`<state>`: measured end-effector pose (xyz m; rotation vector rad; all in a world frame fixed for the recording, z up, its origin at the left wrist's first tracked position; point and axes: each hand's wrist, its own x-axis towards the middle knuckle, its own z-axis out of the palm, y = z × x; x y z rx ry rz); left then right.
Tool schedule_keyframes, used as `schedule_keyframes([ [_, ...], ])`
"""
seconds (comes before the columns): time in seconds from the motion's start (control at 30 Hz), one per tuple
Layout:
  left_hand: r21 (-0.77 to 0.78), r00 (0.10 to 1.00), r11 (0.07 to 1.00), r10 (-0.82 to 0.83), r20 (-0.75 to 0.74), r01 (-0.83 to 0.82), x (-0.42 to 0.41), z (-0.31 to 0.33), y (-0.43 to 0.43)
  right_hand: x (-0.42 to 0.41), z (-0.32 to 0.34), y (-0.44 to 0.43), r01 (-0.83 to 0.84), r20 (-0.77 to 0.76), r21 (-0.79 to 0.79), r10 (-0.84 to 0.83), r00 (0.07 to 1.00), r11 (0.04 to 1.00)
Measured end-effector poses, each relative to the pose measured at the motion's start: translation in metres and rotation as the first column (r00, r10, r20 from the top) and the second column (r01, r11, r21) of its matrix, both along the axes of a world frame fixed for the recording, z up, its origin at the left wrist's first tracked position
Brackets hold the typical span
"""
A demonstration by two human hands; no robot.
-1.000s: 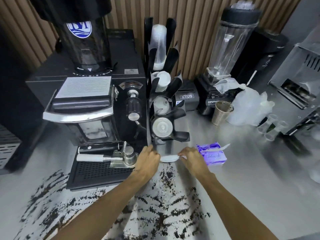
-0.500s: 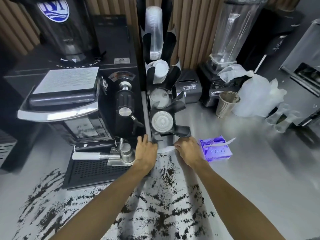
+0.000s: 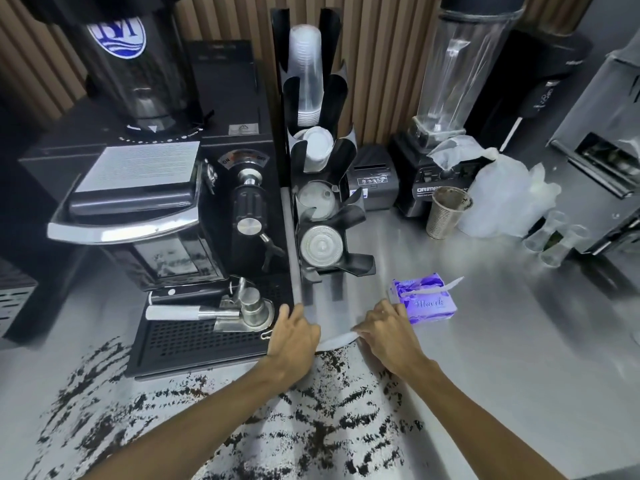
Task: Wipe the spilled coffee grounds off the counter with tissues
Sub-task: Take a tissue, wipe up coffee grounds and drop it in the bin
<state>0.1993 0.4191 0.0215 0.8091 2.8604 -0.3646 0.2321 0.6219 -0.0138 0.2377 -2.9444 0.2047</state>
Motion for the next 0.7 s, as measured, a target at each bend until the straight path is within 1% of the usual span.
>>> schedule_keyframes([
  [0.07,0.047,0.999,0.999,0.025,-0.039,-0.023,-0.004,0.008,0.001,-0.009,0.002,0.003,0.041,-0.048,-0.047,-0.043,0.998,0.998],
  [0.13,0.054,0.996,0.998,0.049,-0.074,-0.045,-0.014,0.017,0.005,-0.021,0.004,0.002,0.085,-0.06,-0.055,-0.088,0.994,0.995],
  [0.3,-0.075,0.995,0.994,0.076,-0.069,-0.081,-0.026,0.02,0.013,-0.033,0.0,-0.008,0.121,0.015,-0.01,-0.121,0.993,0.993],
  [0.5,-0.096,0.997,0.994,-0.049,-0.061,0.043,-0.008,0.008,0.003,-0.006,-0.005,-0.005,0.061,0.02,-0.048,-0.06,0.998,0.997],
  [0.6,-0.09,0.994,0.991,-0.106,-0.022,0.104,0.001,0.001,-0.002,0.012,-0.003,-0.003,0.04,0.068,-0.052,-0.036,0.997,0.998],
  [0.67,-0.063,0.99,0.988,-0.139,0.003,0.139,0.005,0.001,-0.004,0.018,-0.002,0.0,0.025,0.086,-0.049,-0.021,0.996,0.998],
  [0.7,-0.024,0.989,0.989,-0.145,0.008,0.145,0.006,0.003,-0.004,0.019,-0.001,0.002,0.017,0.085,-0.071,-0.011,0.996,0.997],
])
